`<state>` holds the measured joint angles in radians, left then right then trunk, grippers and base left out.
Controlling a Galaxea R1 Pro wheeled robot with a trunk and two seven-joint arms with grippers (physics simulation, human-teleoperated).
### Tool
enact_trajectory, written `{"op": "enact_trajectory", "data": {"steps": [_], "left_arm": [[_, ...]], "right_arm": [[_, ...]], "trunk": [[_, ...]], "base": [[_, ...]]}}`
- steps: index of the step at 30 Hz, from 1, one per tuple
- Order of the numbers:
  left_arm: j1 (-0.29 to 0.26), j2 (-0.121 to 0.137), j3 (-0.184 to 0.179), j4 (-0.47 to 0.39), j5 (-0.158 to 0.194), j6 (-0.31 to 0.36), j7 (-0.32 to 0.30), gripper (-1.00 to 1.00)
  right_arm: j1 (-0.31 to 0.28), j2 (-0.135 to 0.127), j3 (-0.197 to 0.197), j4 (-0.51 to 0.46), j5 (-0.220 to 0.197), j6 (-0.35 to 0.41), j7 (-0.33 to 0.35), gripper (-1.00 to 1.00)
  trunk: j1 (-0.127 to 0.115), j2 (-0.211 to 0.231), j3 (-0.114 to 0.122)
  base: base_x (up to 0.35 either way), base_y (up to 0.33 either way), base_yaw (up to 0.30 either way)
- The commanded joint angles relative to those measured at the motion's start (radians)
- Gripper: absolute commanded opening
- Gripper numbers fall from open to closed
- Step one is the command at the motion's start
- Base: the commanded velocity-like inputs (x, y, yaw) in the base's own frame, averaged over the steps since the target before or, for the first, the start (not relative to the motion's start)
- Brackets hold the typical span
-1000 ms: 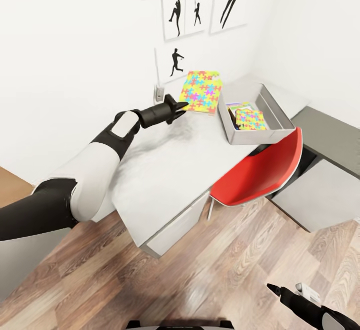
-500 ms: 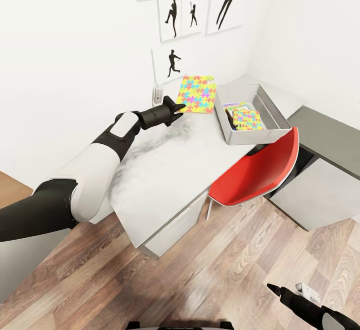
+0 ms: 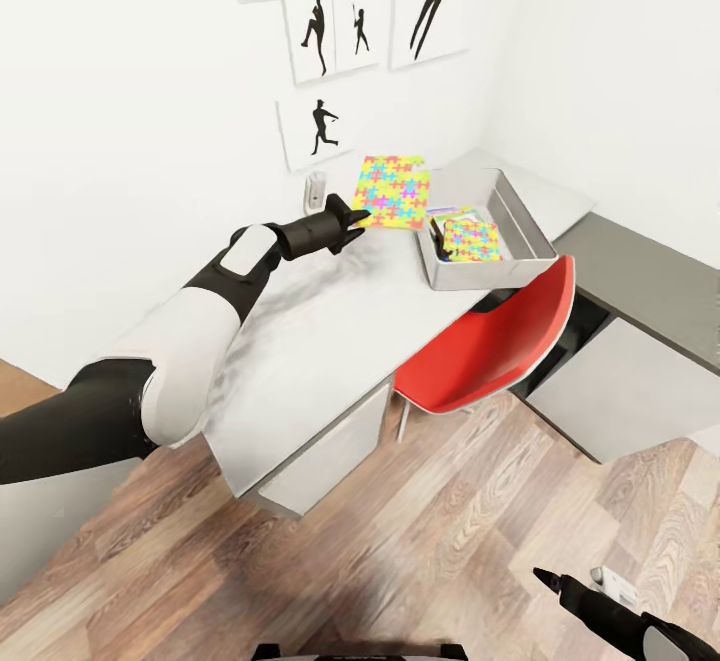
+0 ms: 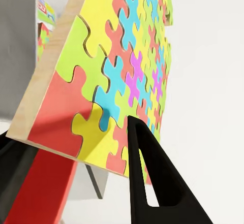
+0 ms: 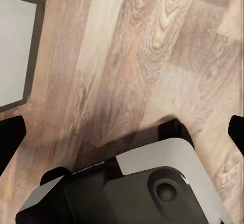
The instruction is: Put all the toys in the child's room - the three board games (two on the bed and one on the table), the two jigsaw puzzles on the table, and the tennis ball on the table - inside the toy box on the table in the child's room.
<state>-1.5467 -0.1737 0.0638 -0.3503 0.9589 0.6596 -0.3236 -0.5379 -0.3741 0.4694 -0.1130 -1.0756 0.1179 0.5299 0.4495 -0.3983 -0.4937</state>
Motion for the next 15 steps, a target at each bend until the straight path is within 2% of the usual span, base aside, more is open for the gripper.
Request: {"op": "enact_trajectory", "data": {"steps": [1, 5, 15], "left_arm": [[-0.001, -0.001, 0.007, 0.001, 0.000, 0.006, 0.004, -1.00], [-0.001, -0.001, 0.007, 0.002, 0.000, 0.005, 0.011, -1.00], [0.000, -0.001, 0.007, 0.002, 0.001, 0.002, 0.013, -1.00]], "right_arm": [[-0.001, 0.000, 0.005, -0.001, -0.010, 0.007, 0.002, 1.00], [0.000, 0.000, 0.005, -0.001, -0.010, 0.006, 0.002, 1.00], [0.000, 0.002, 0.005, -0.001, -0.010, 0.006, 0.002, 1.00]], "trunk": [[0.001, -0.002, -0.002], [0.001, -0.002, -0.002], [0.001, -0.002, -0.002]], "base": [[0.000, -0.282, 0.000], [0.050, -0.295, 0.000], [0.149, -0.282, 0.000]]}}
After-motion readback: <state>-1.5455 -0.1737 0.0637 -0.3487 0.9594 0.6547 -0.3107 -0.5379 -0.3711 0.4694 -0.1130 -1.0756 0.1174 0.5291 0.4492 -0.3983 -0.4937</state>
